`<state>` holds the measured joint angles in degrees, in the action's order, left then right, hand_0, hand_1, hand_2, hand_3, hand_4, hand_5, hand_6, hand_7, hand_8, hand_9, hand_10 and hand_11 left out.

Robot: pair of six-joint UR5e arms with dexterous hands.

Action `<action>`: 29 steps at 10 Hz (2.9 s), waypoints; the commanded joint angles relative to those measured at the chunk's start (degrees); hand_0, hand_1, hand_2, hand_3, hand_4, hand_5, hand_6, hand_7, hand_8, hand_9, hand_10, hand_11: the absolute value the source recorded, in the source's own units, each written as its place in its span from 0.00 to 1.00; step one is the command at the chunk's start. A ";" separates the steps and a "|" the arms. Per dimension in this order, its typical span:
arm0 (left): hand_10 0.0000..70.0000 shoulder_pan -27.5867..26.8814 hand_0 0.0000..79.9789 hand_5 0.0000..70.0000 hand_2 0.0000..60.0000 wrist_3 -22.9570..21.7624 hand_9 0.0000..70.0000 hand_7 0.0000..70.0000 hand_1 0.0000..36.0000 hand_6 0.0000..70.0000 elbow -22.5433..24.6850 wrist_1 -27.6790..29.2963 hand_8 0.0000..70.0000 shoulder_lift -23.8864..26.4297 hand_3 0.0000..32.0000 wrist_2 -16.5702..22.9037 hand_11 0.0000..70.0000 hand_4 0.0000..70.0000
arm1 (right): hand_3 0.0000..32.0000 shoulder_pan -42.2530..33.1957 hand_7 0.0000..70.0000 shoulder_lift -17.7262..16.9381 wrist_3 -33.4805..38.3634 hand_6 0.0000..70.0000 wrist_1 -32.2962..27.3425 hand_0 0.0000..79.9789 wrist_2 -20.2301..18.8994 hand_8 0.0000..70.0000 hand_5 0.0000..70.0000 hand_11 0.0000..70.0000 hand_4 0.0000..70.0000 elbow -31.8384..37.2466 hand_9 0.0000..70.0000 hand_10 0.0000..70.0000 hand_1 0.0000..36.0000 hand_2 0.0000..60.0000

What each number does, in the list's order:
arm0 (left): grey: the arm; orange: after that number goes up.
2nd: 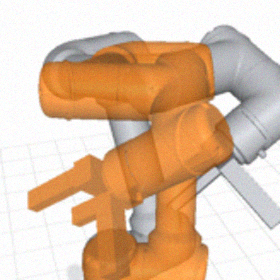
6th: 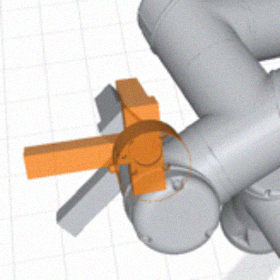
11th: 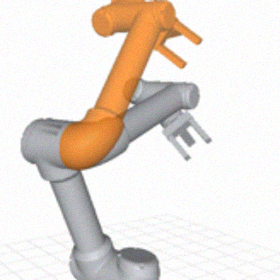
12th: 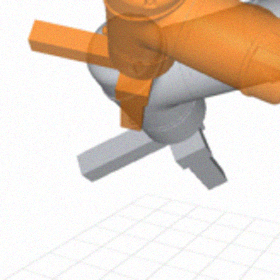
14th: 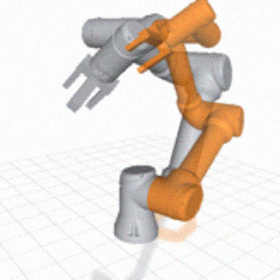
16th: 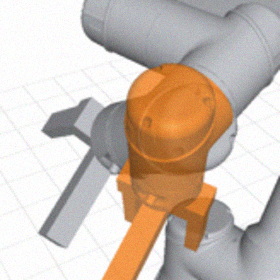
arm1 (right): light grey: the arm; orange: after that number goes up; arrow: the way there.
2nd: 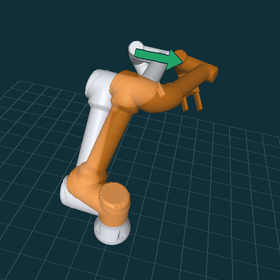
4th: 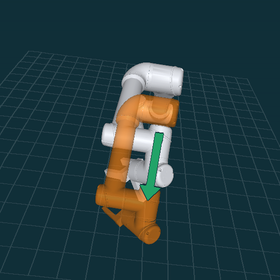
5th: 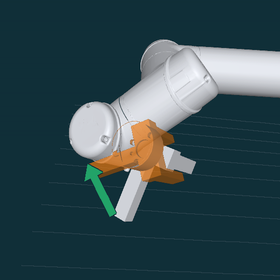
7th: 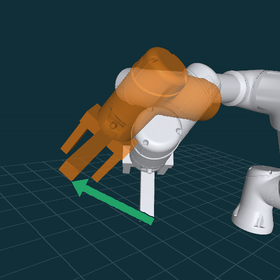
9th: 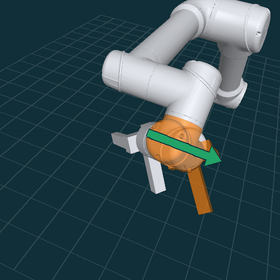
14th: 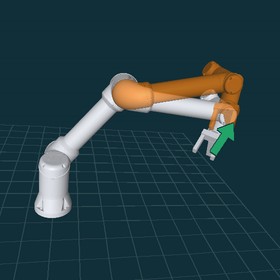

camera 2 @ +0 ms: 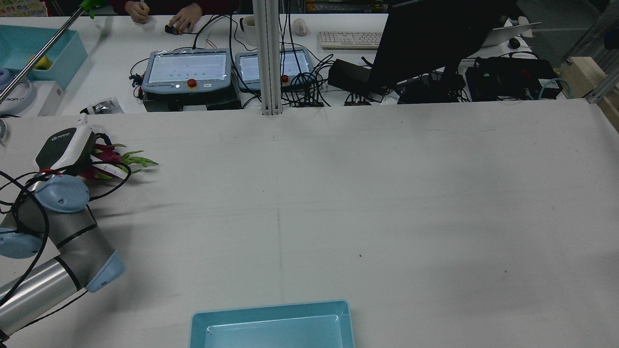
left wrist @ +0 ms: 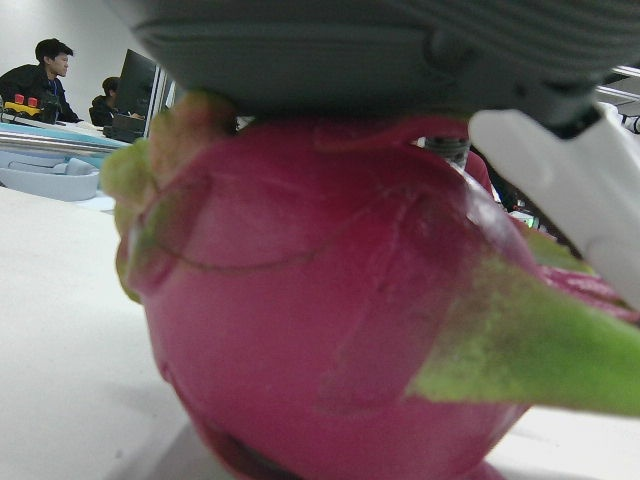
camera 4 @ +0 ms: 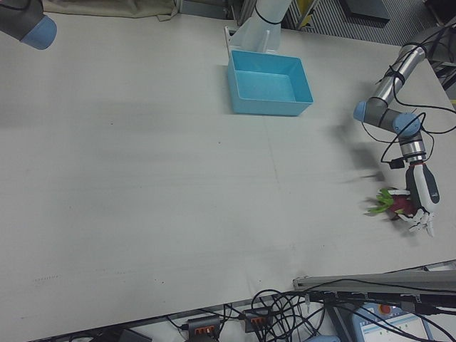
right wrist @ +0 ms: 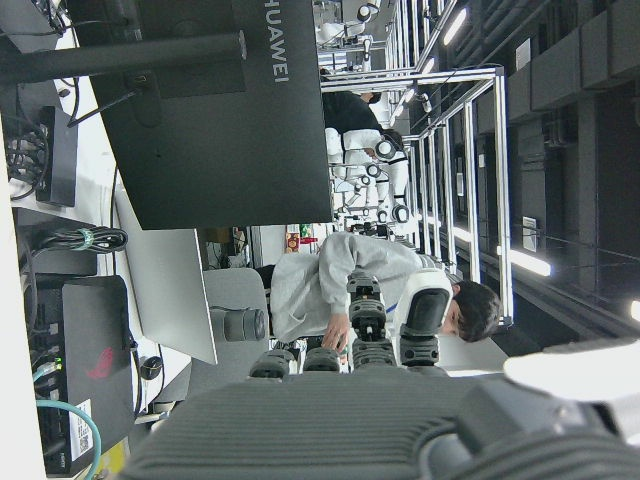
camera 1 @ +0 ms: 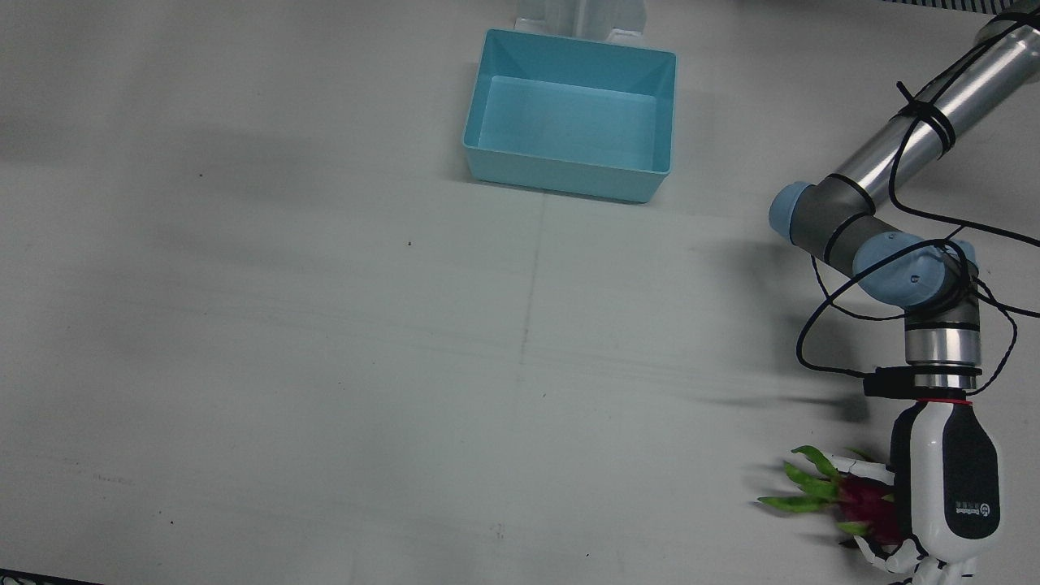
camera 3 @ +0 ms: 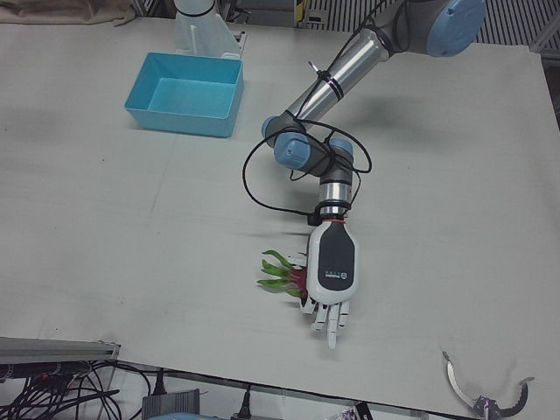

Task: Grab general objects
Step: 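Position the left hand's fingers around the dragon fruit, then close the left hand's fingers to grasp the dragon fruit, then lift the dragon fruit and carry it toward the light-blue tray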

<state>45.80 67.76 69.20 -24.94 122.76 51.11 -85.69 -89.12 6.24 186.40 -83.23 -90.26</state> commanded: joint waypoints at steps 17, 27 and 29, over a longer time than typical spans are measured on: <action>1.00 -3.26 0.59 1.00 1.00 0.53 1.00 1.00 0.49 1.00 15.26 -19.16 1.00 1.68 0.00 -3.65 1.00 1.00 | 0.00 0.00 0.00 0.00 -0.09 0.00 0.02 0.00 0.00 0.00 0.00 0.00 0.00 -0.18 0.00 0.00 0.00 0.00; 1.00 -11.87 0.56 1.00 1.00 0.62 1.00 1.00 0.41 1.00 28.44 -27.55 1.00 7.75 0.00 2.45 1.00 1.00 | 0.00 -0.09 0.00 -0.09 -0.09 0.00 0.02 0.00 0.00 0.00 0.00 0.00 0.00 -0.26 0.00 0.00 0.00 0.00; 1.00 -12.22 0.53 1.00 1.00 0.71 1.00 1.00 0.37 1.00 29.23 -25.95 1.00 8.45 0.00 4.35 1.00 1.00 | 0.00 -0.09 0.00 -0.09 -0.09 0.00 0.02 0.00 0.00 0.00 0.00 0.00 0.00 -0.35 0.00 0.00 0.00 0.00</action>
<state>34.17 68.36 97.17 -53.13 130.25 51.99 -85.78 -89.20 6.15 186.42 -83.23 -90.53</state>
